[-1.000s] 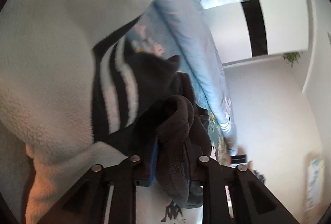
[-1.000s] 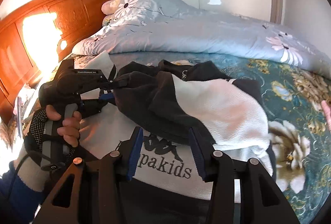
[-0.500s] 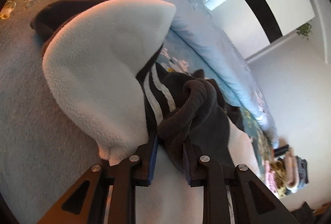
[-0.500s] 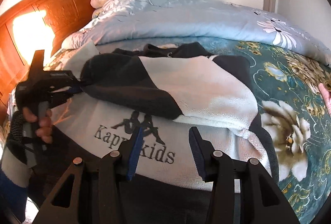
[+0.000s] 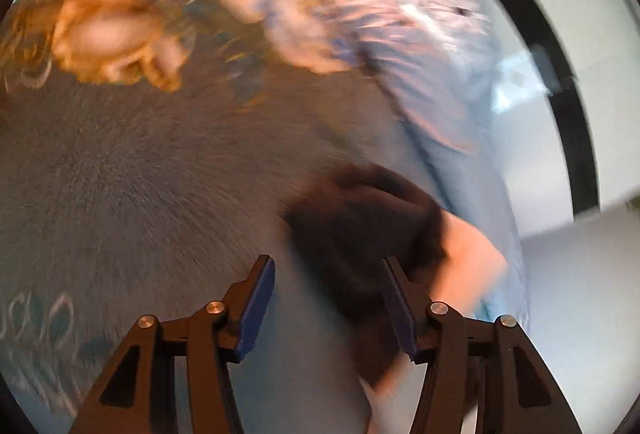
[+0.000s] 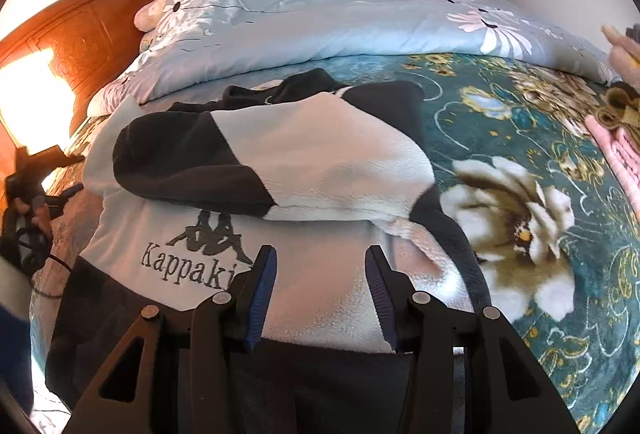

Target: Fold clothes

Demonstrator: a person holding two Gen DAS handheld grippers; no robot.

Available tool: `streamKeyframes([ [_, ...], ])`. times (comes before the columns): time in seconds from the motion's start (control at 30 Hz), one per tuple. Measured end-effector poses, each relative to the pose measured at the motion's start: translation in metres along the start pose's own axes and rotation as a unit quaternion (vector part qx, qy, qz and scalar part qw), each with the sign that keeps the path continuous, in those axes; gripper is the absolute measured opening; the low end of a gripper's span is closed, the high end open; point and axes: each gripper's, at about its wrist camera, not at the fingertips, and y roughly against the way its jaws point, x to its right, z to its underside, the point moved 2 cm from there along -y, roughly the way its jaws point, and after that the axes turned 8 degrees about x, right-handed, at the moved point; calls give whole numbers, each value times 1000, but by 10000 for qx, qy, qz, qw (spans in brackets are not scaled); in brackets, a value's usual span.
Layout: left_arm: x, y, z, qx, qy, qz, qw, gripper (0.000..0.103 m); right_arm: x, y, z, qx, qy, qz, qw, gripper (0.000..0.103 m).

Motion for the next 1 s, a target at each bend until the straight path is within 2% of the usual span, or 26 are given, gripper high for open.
streamKeyframes([
  [0.03,-2,-6,-4,-32,161,86,9998,59,0,0,0,-11,-10,4,10000,47],
  [0.17,8,-23,-15,118,-79,38,9999,55,-2,2,1,-16,45,-18,10000,47],
  [0.2,13,-25,-16,179,-203,-29,9996,48,-3,3,2,-4,58,-23,10000,47],
  [0.23,14,-26,-19,243,-297,-144,9992,28,-3,4,2,16,53,-27,10000,47],
  [0.33,8,-16,-34,368,-363,-225,9984,24,0,8,2,74,21,-41,10000,47],
  [0.4,30,6,-46,745,-769,-278,9939,22,4,11,1,112,-3,-23,9999,47],
  [0.47,58,35,-58,1191,-1230,-266,9849,22,10,14,1,150,-66,-12,9999,47],
  [0.57,100,89,-70,1876,-1791,-106,9657,22,19,15,1,214,-230,-34,9995,47],
  [0.63,125,117,-67,2085,-2145,54,9542,22,22,14,2,208,-281,-61,9994,47],
  [0.7,153,139,-50,2128,-2524,353,9433,22,24,12,4,191,-313,-87,9993,47],
  [0.8,191,156,-15,2047,-3046,783,9269,22,26,11,6,189,-358,-140,9991,47],
  [1.0,272,144,98,1048,-3927,1870,8943,22,38,23,5,333,-461,-64,9984,47],
])
